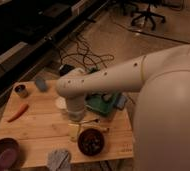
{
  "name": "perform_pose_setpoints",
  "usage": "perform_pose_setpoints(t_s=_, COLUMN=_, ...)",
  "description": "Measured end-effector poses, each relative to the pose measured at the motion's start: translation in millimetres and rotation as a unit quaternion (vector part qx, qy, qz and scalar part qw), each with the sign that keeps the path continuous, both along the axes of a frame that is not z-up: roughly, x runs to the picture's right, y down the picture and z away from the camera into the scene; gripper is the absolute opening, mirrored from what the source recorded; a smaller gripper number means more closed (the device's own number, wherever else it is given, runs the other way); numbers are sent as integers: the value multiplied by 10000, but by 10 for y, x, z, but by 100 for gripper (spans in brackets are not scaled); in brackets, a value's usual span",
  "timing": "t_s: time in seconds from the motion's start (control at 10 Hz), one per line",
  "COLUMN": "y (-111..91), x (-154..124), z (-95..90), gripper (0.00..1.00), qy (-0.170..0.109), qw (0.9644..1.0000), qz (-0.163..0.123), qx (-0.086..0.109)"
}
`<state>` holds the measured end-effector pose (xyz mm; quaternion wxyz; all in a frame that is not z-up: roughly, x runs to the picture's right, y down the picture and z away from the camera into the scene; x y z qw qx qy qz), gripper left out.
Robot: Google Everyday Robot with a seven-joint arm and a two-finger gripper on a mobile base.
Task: Place towel in table surface
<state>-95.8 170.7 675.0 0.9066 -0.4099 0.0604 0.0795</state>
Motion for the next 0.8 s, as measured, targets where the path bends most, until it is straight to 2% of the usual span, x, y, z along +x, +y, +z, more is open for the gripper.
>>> perform_pose_setpoints(t_s=0.2, y=-24, x=-530, z=-88, gripper=80, qy=-179, qw=9990, qz=-361, qx=209)
perform_pose_setpoints(t_s=0.3, y=-42, x=-629, z=-91, gripper=80, qy=-212, qw=9983, qz=-456, qx=300)
perform_pose_setpoints(t_s=0.8, y=-22, x=-639, z=-80, gripper=80, qy=-162, qw=9983, qz=-432, qx=354)
